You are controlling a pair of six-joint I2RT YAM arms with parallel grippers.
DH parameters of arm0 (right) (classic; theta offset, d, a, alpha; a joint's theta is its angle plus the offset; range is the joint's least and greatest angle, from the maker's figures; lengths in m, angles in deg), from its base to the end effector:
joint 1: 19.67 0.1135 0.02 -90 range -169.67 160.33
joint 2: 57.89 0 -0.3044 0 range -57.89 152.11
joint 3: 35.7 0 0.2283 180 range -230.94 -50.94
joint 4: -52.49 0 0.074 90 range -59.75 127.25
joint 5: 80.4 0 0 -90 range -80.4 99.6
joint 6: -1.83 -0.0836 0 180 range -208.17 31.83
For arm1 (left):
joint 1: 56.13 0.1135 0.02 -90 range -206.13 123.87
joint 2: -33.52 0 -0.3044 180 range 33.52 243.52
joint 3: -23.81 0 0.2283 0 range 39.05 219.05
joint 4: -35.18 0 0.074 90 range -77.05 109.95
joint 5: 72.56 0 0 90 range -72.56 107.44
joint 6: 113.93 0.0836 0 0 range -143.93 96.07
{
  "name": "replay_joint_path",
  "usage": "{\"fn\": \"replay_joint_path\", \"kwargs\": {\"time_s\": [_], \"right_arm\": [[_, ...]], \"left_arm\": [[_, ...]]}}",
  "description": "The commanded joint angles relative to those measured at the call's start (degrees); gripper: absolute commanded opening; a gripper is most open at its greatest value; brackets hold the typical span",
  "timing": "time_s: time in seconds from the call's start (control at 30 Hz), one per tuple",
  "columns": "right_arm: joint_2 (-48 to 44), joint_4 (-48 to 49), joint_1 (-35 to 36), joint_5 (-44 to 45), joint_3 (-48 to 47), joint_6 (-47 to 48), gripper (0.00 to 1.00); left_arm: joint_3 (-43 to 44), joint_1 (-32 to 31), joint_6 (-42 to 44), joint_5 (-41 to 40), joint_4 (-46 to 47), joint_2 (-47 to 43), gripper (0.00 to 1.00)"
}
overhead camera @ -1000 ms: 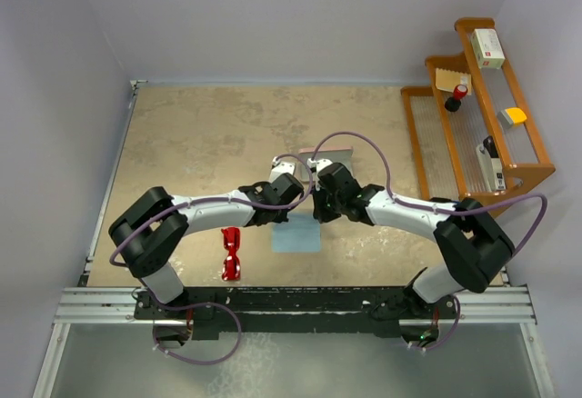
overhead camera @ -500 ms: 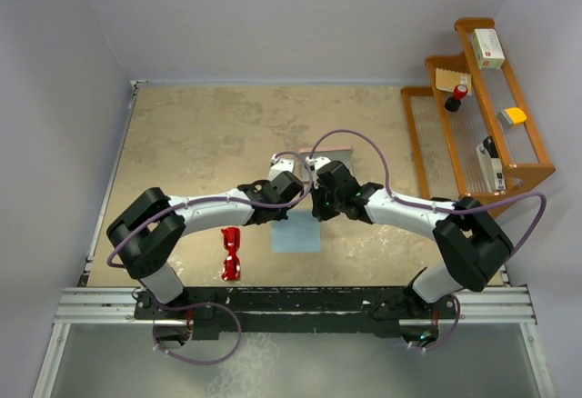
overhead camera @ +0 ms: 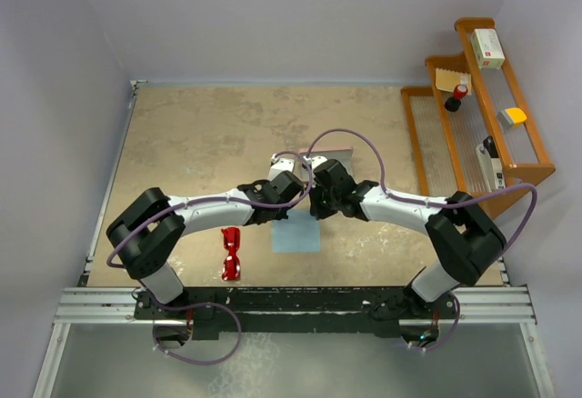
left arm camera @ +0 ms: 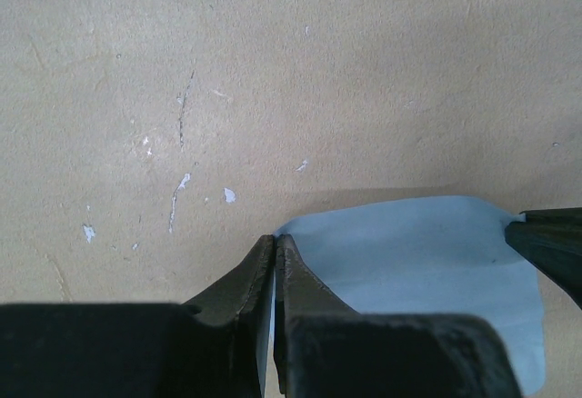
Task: Organize the sunglasses
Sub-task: Fold the glasses cleaning cloth at the center of the board.
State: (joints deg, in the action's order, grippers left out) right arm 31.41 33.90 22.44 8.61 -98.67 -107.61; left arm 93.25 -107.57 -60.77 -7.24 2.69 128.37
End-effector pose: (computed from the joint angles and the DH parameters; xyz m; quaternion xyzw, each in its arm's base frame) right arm 0.2457 0.2240 0.2053 -0.1848 0.9049 0.2030 0.3253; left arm 0.2340 -0.2376 0.1918 0.0607 0.9387 -0.0407 0.3369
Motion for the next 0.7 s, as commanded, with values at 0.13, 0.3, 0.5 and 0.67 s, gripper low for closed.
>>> {"fn": "replay_joint_path", "kwargs": {"time_s": [0.13, 0.3, 0.5, 0.67], "right_arm": [[-1.08, 1.51, 0.19, 0.15, -1.38, 1.03, 0.0], [-2.79, 0.98, 0.26, 0.2, -0.58, 1.49, 0.0], [-4.19, 1.16, 0.25, -0.54, 0.32, 1.77, 0.0], [-4.78, 0.92, 0.26, -1.37, 1.23, 1.32, 0.0]], "left_arm": [[-1.12, -0.04, -0.55, -1.02, 2.47, -4.11, 0.0], [-3.12, -0.06, -1.08, 0.24, 3.25, -6.33, 0.0], [-6.29, -0.06, -1.73, 1.58, 5.56, -8.74, 0.0], [-8.33, -0.06, -1.98, 2.53, 7.7, -9.76, 0.0]]}}
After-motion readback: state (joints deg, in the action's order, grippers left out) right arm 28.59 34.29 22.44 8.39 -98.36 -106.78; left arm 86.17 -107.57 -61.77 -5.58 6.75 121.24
